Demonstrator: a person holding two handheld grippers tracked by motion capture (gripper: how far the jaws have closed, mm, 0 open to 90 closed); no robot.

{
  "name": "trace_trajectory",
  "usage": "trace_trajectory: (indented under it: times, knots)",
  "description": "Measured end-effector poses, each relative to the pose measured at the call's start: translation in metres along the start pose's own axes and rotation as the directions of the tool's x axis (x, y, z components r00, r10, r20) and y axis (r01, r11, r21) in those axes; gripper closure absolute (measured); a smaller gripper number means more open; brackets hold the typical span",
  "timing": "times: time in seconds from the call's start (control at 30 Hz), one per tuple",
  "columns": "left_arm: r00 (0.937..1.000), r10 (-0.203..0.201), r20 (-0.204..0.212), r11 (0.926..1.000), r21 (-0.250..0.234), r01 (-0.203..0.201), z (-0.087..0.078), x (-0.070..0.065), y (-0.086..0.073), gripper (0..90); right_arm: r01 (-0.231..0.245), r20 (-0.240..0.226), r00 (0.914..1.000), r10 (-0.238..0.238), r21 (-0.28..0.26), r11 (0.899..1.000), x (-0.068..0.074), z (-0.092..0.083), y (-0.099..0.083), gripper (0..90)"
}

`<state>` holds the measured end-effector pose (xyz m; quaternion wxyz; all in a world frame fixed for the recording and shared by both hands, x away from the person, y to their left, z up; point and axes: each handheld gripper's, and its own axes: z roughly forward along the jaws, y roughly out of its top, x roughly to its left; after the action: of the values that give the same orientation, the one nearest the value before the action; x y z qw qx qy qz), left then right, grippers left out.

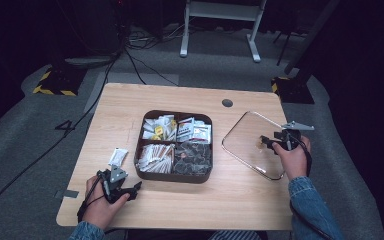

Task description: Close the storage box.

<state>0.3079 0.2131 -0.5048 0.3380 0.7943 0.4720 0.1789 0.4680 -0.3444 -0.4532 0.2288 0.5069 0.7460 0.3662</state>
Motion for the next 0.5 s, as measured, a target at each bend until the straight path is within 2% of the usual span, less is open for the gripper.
trace_trajectory:
  times: [0.23, 0.37, 0.5]
  knots:
    - [1.0000, 0.001, 0.000, 1.0000, 0.001, -0.001, 0.000, 0.000, 0.000, 26.2, -0.021, 0.018, 0.9996, 0.020, 0.052, 0.998, -0.001, 0.016, -0.003, 38.2]
    - [1.0000, 0.001, 0.000, 1.0000, 0.000, -0.001, 0.000, 0.000, 0.000, 26.2, -0.023, 0.036, 0.9991, 0.021, 0.061, 0.998, -0.003, 0.023, -0.006, 41.8]
    - [1.0000, 0.000, 0.000, 1.0000, 0.000, 0.000, 0.000, 0.000, 0.000, 26.2, -0.029, 0.029, 0.9992, 0.028, 0.067, 0.997, -0.004, 0.030, -0.009, 46.1]
